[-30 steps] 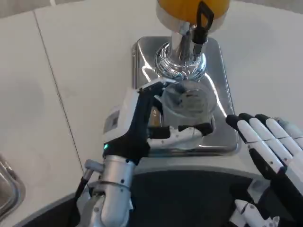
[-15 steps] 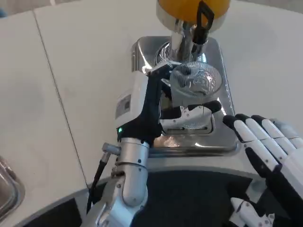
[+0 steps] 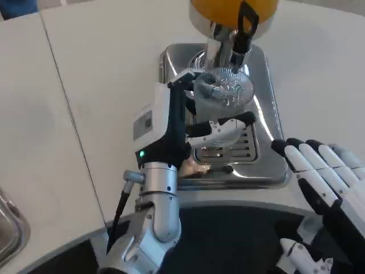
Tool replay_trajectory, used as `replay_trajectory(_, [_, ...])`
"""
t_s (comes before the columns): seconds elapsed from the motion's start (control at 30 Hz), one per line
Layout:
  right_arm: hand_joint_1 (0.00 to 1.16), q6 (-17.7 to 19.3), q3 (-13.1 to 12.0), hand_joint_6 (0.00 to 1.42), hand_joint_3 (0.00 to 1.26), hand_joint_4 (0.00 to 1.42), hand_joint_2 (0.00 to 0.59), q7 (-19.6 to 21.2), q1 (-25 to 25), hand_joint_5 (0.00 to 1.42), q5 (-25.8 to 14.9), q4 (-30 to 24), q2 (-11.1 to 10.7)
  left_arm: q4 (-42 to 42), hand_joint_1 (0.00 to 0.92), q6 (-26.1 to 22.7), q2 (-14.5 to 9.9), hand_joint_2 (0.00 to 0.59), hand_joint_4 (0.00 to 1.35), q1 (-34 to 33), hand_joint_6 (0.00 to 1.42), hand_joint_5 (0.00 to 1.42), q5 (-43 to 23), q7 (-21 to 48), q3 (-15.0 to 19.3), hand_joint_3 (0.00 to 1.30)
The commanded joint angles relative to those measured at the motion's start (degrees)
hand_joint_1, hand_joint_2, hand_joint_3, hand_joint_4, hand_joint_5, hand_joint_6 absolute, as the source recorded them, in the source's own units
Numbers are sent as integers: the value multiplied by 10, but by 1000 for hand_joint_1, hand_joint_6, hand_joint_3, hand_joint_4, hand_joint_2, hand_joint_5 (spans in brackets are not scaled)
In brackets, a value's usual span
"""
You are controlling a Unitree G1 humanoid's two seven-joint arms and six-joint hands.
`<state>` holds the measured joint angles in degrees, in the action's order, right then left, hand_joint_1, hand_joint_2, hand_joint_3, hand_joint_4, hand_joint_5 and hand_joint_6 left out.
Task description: Grasp the cup under the faucet to collect the drink, then remove the cup.
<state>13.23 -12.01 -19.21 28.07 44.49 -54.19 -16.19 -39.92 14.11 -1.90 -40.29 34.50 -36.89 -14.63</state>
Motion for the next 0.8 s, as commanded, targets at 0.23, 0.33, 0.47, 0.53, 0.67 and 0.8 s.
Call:
replay_trajectory(0.23, [157, -20, -3, 1, 0, 0, 538, -18, -5, 0, -3, -11, -5, 12, 702, -7, 21, 0, 1068, 37, 1424, 1338, 19, -42, -37, 1158])
replay_trajectory(0.33, [157, -21, -4, 1, 0, 0, 538, -21, -5, 0, -3, -13, -7, 7, 707, -13, 22, 0, 1056, 29, 1424, 1328, 17, -50, -32, 1150])
replay_trajectory(0.47, [157, -21, -3, 1, 0, 0, 538, -21, -2, 0, -2, -15, -6, 9, 708, -17, 22, 0, 1056, 24, 1424, 1325, 19, -57, -32, 1143])
replay_trajectory(0.53, [157, -21, -2, 1, 0, 0, 538, -20, -3, 0, -1, -15, -5, 10, 709, -22, 23, 0, 1056, 23, 1424, 1324, 23, -62, -35, 1141])
replay_trajectory(0.67, [157, -23, -1, 1, 0, 0, 538, -20, -5, 0, 0, -16, -2, 3, 698, -25, 25, 0, 1076, 21, 1424, 1311, 24, -64, -38, 1005])
replay_trajectory(0.8, [157, -26, 5, 1, 0, 0, 538, -18, -4, 0, 6, -16, 4, -5, 646, -18, 21, 4, 781, 20, 1334, 1094, 18, -55, -38, 680])
